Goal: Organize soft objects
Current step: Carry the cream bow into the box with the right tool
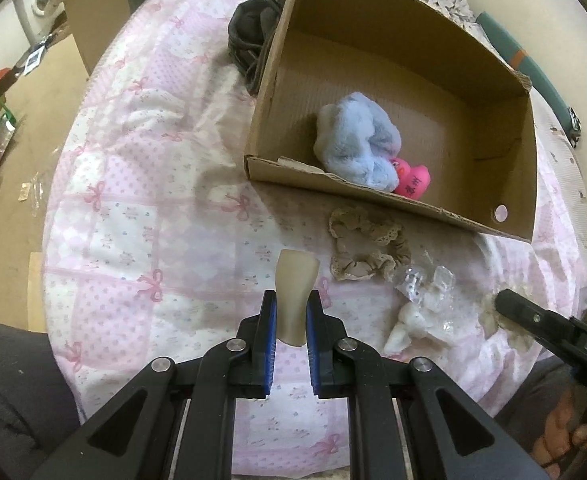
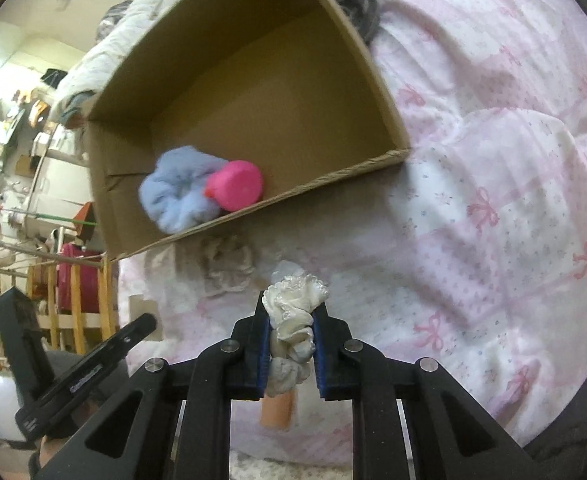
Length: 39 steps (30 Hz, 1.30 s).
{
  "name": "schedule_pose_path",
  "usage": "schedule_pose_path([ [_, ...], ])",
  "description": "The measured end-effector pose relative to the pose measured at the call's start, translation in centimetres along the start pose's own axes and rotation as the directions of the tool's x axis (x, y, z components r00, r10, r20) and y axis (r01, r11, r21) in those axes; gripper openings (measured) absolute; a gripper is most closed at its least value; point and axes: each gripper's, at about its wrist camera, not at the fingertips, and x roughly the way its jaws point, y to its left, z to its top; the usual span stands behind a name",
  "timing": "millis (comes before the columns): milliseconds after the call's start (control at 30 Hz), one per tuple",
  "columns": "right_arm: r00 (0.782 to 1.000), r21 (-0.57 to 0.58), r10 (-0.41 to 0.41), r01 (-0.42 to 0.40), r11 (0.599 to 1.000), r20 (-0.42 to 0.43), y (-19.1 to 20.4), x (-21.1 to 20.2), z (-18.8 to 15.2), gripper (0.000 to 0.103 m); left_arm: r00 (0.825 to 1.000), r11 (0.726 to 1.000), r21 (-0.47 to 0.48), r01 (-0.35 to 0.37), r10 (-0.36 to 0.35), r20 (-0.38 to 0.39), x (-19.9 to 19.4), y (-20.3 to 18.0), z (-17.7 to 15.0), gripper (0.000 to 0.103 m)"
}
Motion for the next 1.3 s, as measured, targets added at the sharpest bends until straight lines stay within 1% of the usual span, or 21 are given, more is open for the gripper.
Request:
schedule_pose_path([
  [133, 1.000, -0.019, 0.027, -0.026, 0.999, 0.002, 0.4, -0.6, -0.5, 0.019, 1.000, 1.000, 0.005, -0.013, 0.013, 0.006, -0.2, -0.3, -0.4, 0.012],
  [267, 0.999, -0.036, 0.046, -0.045, 0.998, 0.010, 1.1, -0.7, -0.7, 0.019, 0.999, 1.000, 0.002, -0.018, 0.018, 0.035, -1.1, -0.3, -0.5, 0.012],
  [367, 0.998, -0.052, 0.056, -0.054, 0.997, 0.033, 1.3, -1.8, -0.8, 0.019, 0.998, 1.000, -0.013, -0.025, 0.026, 0.064, -2.3, -0.2, -0.4, 0.012],
  [467, 0.996, -0.065, 0.073, -0.070, 0.995, 0.051, 1.7, -2.6, -0.7, 0.019, 0.996, 0.999, -0.037, -0.010, 0.013, 0.086, -3.8, 0.2, 0.0, 0.012],
  [533, 0.994, -0.082, 0.090, -0.085, 0.993, 0.060, 2.2, -3.2, -0.5, 0.019, 0.994, 0.999, -0.031, -0.009, 0.012, 0.107, -4.7, 0.1, 0.5, 0.012],
  [600, 0.994, -0.106, 0.082, -0.075, 0.992, 0.070, 2.6, -3.8, -0.1, 0.019, 0.992, 1.000, -0.022, -0.006, 0.008, 0.125, -5.4, 0.0, 1.0, 0.012],
  [667, 0.995, -0.115, 0.082, -0.075, 0.991, 0.051, 3.0, -3.8, 0.4, 0.019, 0.989, 1.000, -0.005, -0.006, 0.007, 0.145, -6.2, -0.3, 1.7, 0.012],
  [800, 0.994, -0.134, 0.093, -0.085, 0.987, 0.056, 3.8, -4.1, 1.4, 0.019, 0.983, 1.000, 0.029, -0.012, 0.007, 0.183, -7.5, -0.8, 3.8, 0.012],
  [900, 0.993, -0.168, 0.091, -0.078, 0.983, 0.076, 4.5, -4.6, 2.5, 0.019, 0.975, 0.998, 0.059, -0.032, 0.018, 0.220, -8.1, -1.4, 5.5, 0.012],
  [967, 0.992, -0.189, 0.083, -0.064, 0.980, 0.094, 5.0, -4.9, 3.4, 0.019, 0.967, 0.995, 0.082, -0.057, 0.035, 0.252, -8.3, -2.0, 6.6, 0.012],
  [1133, 0.987, -0.213, 0.091, -0.061, 0.975, 0.134, 5.7, -5.3, 6.2, 0.019, 0.962, 0.992, 0.106, -0.070, 0.039, 0.272, -8.0, -2.7, 9.0, 0.012],
  [1300, 0.982, -0.222, 0.090, -0.052, 0.974, 0.164, 5.9, -5.1, 8.6, 0.019, 0.959, 0.990, 0.122, -0.075, 0.038, 0.281, -6.8, -3.3, 11.5, 0.012],
])
